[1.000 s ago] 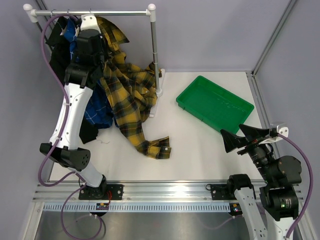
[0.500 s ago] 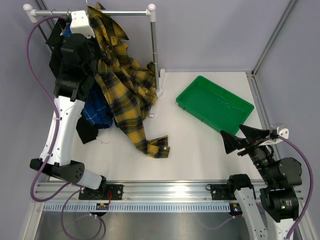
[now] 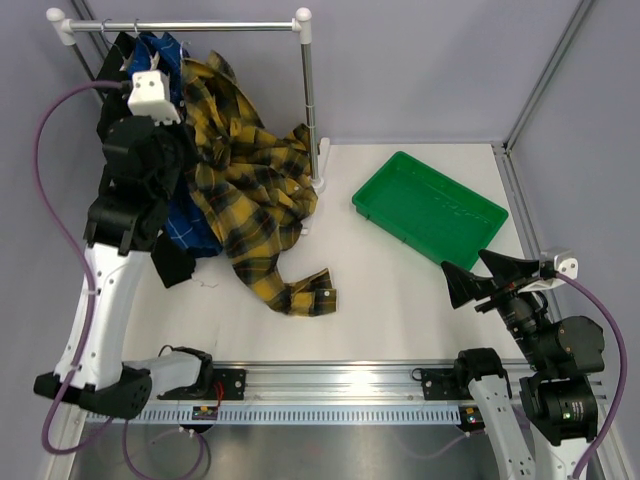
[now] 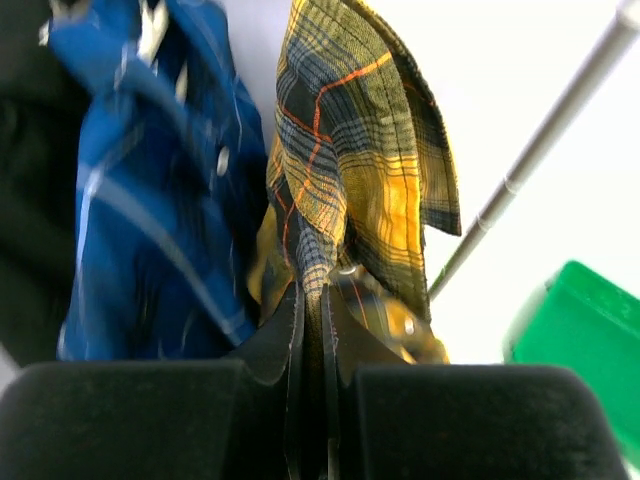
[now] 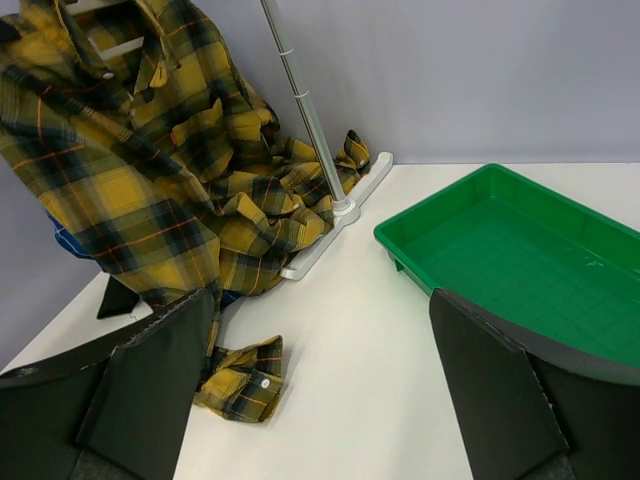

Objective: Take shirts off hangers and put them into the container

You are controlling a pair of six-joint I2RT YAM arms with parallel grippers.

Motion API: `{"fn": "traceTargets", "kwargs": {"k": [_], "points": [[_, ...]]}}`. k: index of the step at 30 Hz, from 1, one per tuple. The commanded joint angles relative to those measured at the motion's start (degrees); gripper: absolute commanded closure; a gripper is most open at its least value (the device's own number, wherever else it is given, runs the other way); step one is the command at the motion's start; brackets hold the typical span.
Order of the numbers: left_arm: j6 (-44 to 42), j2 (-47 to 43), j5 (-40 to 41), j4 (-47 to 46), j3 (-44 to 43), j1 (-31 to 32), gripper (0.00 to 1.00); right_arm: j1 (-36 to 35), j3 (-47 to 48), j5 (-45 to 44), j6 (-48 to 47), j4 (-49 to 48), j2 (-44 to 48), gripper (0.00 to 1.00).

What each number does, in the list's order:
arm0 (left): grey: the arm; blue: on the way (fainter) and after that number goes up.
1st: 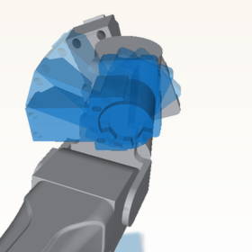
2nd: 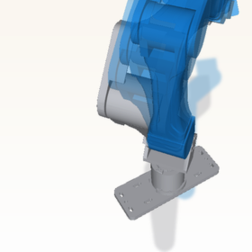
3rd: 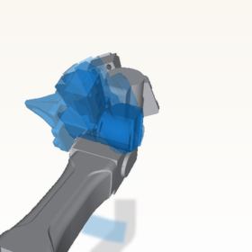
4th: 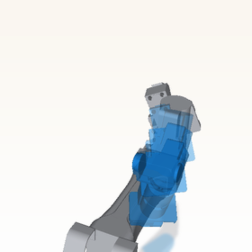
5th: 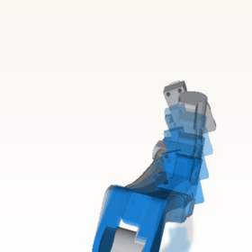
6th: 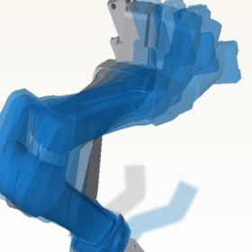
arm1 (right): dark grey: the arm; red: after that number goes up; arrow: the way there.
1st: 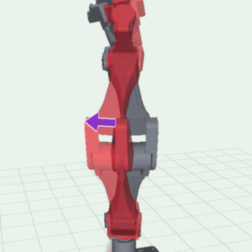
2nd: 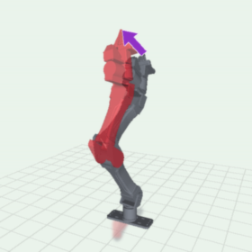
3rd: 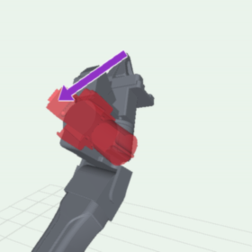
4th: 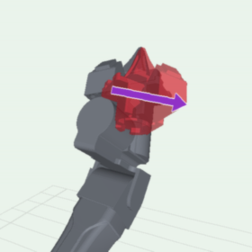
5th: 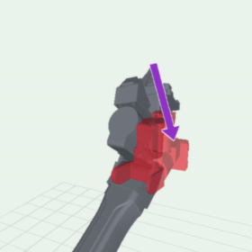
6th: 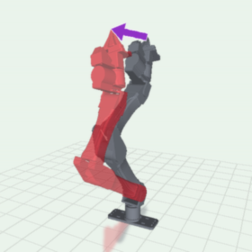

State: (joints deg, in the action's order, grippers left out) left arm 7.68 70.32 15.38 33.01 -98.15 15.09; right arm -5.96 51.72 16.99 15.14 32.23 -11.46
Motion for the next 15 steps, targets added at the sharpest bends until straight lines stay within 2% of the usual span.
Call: {"fn": "traceTargets", "kwargs": {"k": [1, 6, 10, 15], "points": [[1.72, -7.12, -3.25, 0.09, 2.52, -0.33, 1.0, -0.64, -0.13, 0.05, -1.16, -1.29, 0.57, 0.01], [-0.12, -13.62, -8.6, 7.04, 4.29, -0.33, 1.0, -0.64, -0.4, 0.32, -0.55, -1.47, -0.05, 0.01], [-1.18, -14.51, -11.77, 13.03, -2.28, -0.33, 1.0, -0.64, 0.48, 0.41, -0.63, -0.33, -1.37, 0.0], [-0.65, -16.09, -17.92, 14.27, -9.07, -0.33, 1.0, -0.64, 2.32, 0.5, -1.25, 1.08, -3.47, 0.01]]}}
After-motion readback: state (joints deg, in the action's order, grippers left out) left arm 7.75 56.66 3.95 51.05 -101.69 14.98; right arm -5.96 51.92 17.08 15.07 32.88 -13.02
